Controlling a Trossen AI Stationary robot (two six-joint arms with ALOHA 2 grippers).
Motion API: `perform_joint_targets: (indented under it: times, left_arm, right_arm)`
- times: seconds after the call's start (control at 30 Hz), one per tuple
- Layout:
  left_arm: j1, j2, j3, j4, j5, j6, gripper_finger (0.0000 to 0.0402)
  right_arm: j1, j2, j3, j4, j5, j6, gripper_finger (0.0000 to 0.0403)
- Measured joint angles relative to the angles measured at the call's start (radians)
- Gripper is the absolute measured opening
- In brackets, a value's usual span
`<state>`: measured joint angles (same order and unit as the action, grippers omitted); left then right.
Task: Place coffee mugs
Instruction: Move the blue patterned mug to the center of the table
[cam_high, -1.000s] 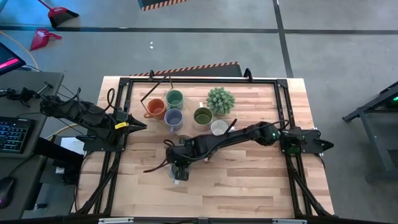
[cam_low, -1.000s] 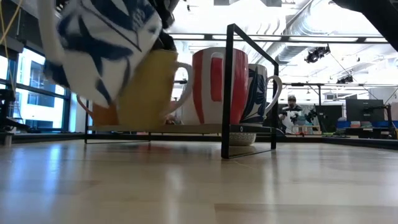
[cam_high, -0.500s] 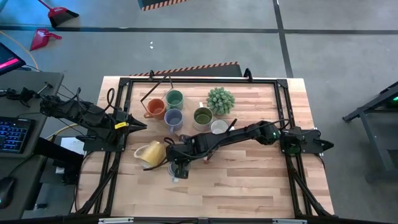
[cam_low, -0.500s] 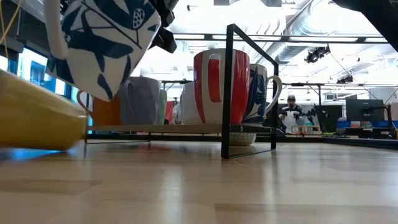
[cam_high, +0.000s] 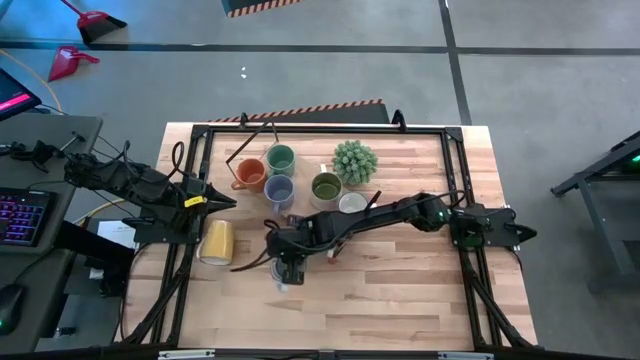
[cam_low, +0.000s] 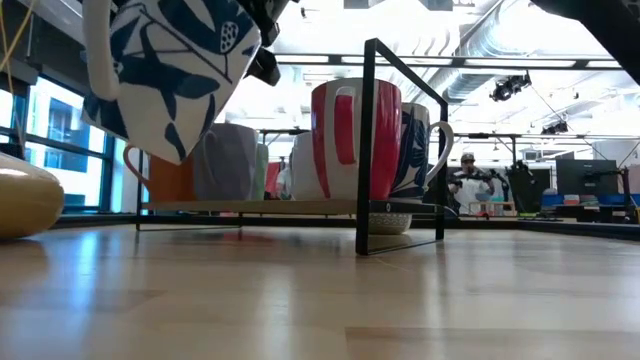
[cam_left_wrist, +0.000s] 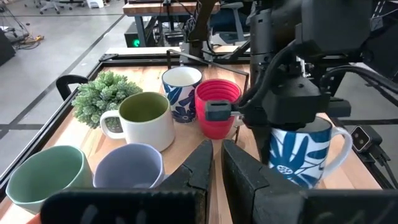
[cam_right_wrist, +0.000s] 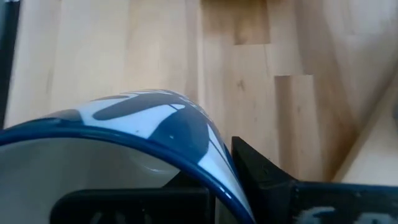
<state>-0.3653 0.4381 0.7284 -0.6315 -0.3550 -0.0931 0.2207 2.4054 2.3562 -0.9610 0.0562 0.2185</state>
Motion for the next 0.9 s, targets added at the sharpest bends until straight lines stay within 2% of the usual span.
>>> perform_joint_targets:
  times: [0.1,0.23,0.9]
  left_arm:
    - [0.000,0.000,0.000,0.000,0.000,0.000,0.0021]
    - [0.000,0.000,0.000,0.000,0.000,0.000,0.0021]
    - [0.000,0.000,0.000,0.000,0.000,0.001,0.0021]
  right_arm:
    - [0.000,0.000,0.000,-0.006,-0.059,-0.019,0.0004]
    - [0.009,0.000,0.000,-0.048,-0.075,-0.043,0.0004]
    - [0.084,0.002,-0.004,-0.104,-0.034,-0.153,0.0004]
